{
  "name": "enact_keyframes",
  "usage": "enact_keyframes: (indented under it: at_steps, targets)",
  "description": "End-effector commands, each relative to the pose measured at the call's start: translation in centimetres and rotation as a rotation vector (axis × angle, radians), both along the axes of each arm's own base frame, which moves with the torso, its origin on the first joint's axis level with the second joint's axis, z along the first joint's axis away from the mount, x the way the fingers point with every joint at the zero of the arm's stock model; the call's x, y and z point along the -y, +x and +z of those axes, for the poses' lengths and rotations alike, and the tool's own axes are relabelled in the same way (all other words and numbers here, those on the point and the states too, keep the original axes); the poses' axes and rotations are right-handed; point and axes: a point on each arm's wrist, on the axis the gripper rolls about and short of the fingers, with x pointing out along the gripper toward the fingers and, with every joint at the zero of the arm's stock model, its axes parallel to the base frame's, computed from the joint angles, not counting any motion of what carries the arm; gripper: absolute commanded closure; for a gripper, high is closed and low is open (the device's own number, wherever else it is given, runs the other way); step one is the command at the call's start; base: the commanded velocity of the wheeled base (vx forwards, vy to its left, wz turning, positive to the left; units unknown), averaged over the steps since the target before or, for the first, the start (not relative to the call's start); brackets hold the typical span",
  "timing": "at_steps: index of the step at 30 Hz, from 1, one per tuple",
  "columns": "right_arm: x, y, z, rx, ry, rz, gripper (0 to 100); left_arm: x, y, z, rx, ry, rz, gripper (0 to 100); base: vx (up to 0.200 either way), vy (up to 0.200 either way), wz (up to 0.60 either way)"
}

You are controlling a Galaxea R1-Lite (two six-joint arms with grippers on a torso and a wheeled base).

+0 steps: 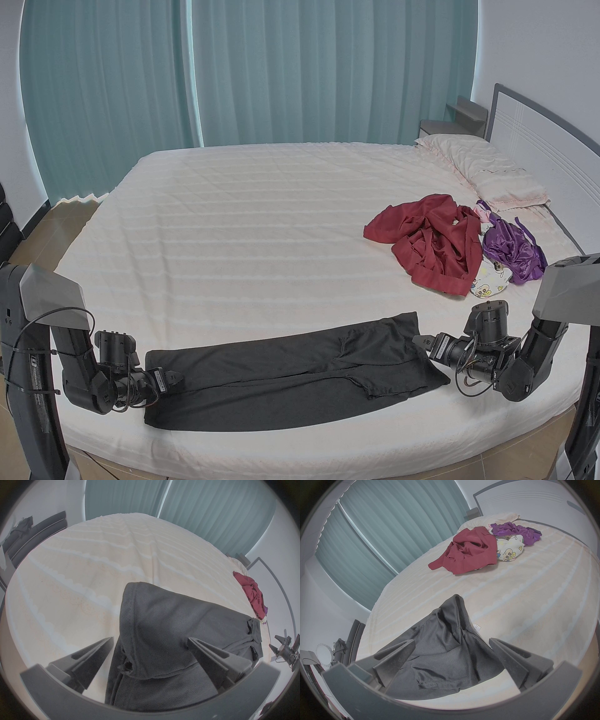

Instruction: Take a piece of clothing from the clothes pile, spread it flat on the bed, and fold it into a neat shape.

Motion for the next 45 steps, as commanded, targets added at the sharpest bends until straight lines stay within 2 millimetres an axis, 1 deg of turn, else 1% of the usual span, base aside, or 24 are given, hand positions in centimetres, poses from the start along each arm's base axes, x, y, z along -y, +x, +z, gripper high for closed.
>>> enact_keyframes:
  at_steps: [1,11,12,20,24,25,31,36,42,45]
  targets:
    - [0.0,-0.1,0.0,-0.002,0.0,0.001,0,0.2,0.1,-0.3,-0.004,0.0,-0.012,0,0.0,0.0,0.0]
    - [0.1,-0.1,0.1,0.001,-0.001,0.0,0,0.6,0.2,-0.2,0.014,-0.023,-0.04,0,0.0,0.0,0.0]
    - [0.1,-0.1,0.1,0.001,-0.001,0.0,0,0.6,0.2,-0.1,0.017,-0.036,-0.044,100,0.0,0.0,0.0]
    - [0.1,-0.1,0.0,-0.003,0.001,0.0,0,0.6,0.0,0.0,0.013,-0.038,-0.051,100,0.0,0.0,0.0]
    - [0.2,-0.1,-0.1,-0.004,0.001,-0.003,0,0.6,0.1,0.5,0.031,-0.039,-0.049,100,0.0,0.0,0.0]
    - [0.2,-0.1,-0.1,-0.004,0.001,-0.003,0,0.6,-0.1,1.0,0.042,-0.039,-0.048,100,0.0,0.0,0.0]
    - [0.2,-0.1,0.0,-0.003,0.001,-0.003,0,0.3,-0.4,1.8,0.056,-0.036,-0.04,100,0.0,0.0,0.0]
    - [0.2,-0.2,-0.1,-0.009,0.001,-0.002,0,-1.3,-0.5,3.0,0.078,-0.029,0.015,100,0.0,0.0,0.0]
    - [0.2,-0.2,-0.2,-0.012,0.0,0.0,0,-3.2,-1.1,5.2,0.08,-0.052,0.045,100,0.0,0.0,0.0]
    - [0.2,-0.2,-0.2,-0.01,0.0,0.0,0,-3.7,-1.2,5.5,0.079,-0.049,0.046,100,0.0,0.0,0.0]
